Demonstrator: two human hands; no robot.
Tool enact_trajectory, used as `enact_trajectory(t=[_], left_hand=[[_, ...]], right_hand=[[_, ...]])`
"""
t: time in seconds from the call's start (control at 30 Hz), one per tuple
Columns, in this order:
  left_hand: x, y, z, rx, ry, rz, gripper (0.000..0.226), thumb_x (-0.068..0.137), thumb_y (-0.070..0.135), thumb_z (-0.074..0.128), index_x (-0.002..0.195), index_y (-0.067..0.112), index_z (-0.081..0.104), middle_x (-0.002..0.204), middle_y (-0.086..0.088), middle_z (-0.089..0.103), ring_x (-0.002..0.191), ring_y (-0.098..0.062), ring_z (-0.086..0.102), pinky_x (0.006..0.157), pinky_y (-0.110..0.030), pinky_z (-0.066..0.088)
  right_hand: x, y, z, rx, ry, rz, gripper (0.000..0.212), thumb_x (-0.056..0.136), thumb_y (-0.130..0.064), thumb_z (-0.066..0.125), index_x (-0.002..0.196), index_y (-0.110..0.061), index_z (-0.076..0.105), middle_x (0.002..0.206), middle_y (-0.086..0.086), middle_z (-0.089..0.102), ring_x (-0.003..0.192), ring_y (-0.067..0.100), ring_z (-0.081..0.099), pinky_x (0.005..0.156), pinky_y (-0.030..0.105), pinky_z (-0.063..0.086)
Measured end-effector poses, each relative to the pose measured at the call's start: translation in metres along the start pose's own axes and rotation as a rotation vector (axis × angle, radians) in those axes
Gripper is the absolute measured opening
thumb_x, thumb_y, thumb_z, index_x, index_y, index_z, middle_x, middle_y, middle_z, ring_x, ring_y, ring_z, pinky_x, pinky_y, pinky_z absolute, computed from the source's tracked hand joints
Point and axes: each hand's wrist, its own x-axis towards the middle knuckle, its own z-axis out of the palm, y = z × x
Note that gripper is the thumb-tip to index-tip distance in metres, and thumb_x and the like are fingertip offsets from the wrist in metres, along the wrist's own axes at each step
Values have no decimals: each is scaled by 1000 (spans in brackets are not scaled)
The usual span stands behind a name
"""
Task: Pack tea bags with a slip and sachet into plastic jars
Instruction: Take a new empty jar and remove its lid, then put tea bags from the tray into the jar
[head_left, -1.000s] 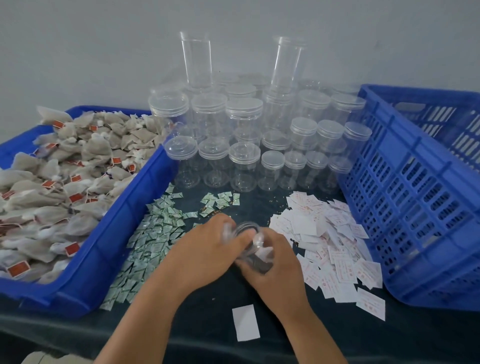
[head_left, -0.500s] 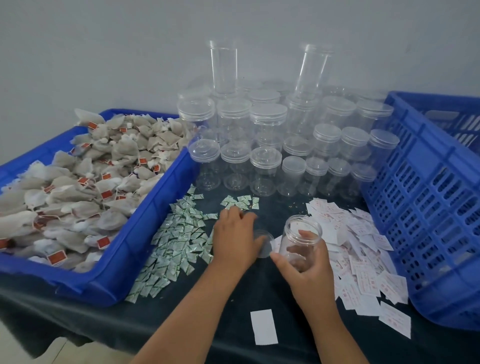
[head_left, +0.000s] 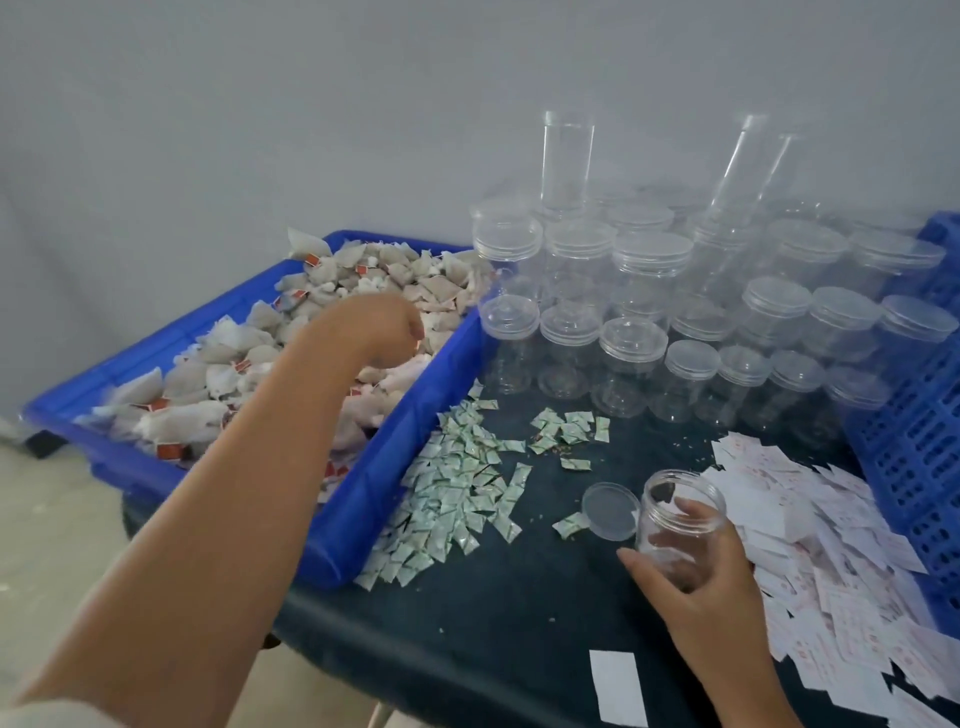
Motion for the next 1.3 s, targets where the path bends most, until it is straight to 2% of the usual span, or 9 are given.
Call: enact_trajectory(t=[0.1, 0.17, 0.33, 0.53, 0.67, 0.87, 0.97, 1.13, 1.3], left_hand=[[20, -30, 38, 110, -218, -85, 78, 95, 47, 72, 161, 40, 32, 165, -3, 38, 139, -30, 51, 109, -45, 46], [24, -37, 67, 27, -248, -49, 68, 98, 39, 68, 159, 35, 38, 161, -7, 41, 136, -31, 52, 109, -46, 48], [35, -32, 82, -45, -10, 37, 21, 100, 24, 63, 115, 13, 73, 115, -8, 72, 96, -21, 63, 81, -31, 46], [37, -32, 73, -334, 256, -71, 46, 106, 28, 54, 63, 13, 50, 60, -1, 51, 54, -16, 46, 54, -32, 37], [35, -42, 66, -755, 329, -123, 44, 105, 34, 52, 66, 17, 41, 62, 0, 42, 55, -16, 37, 58, -30, 36], [13, -29, 34, -1279, 329, -131, 29, 101, 42, 60, 76, 28, 66, 79, 0, 58, 75, -19, 54, 67, -31, 47], [-1, -6, 8, -1523, 259, -63, 18, 87, 39, 69, 83, 21, 68, 69, 4, 56, 57, -12, 46, 51, -28, 35], [-25, 49, -6, -1418, 109, 183, 19, 83, 36, 70, 83, 18, 65, 68, 0, 48, 49, -9, 35, 43, -24, 25], [-50, 109, 30, -1312, -155, 237, 21, 79, 50, 66, 80, 35, 81, 71, 9, 66, 54, -3, 49, 54, -26, 35]], right_hand=[[0, -2, 1, -9, 6, -2, 68, 59, -56, 91, 117, -60, 56, 108, -16, 77, 96, 17, 76, 91, 47, 60], [1, -1, 2, -26, 10, -8, 66, 64, -47, 95, 114, -63, 55, 106, -22, 76, 91, 12, 75, 89, 42, 59], [3, 4, 2, -52, 10, 12, 67, 73, -30, 99, 113, -62, 56, 104, -27, 75, 84, 7, 74, 87, 38, 55], [4, 7, 2, -62, 15, 37, 58, 74, -36, 97, 116, -50, 60, 103, -24, 75, 83, 13, 74, 83, 36, 55], [5, 5, 1, -64, 24, 28, 53, 76, -37, 95, 115, -45, 61, 101, -23, 75, 83, 6, 73, 78, 32, 52], [3, 4, -1, -59, 13, 12, 54, 77, -37, 95, 111, -58, 58, 98, -22, 75, 83, 7, 71, 76, 30, 51], [3, 3, 0, -60, -11, 4, 54, 76, -39, 96, 110, -59, 59, 98, -20, 75, 80, 12, 71, 75, 31, 52], [1, -2, 0, -67, -49, -14, 58, 64, -67, 86, 113, -53, 59, 103, -20, 75, 78, 9, 70, 72, 21, 52], [1, -6, -2, -77, -80, -33, 59, 66, -67, 85, 117, -58, 57, 112, -28, 72, 94, -1, 71, 77, 8, 51]])
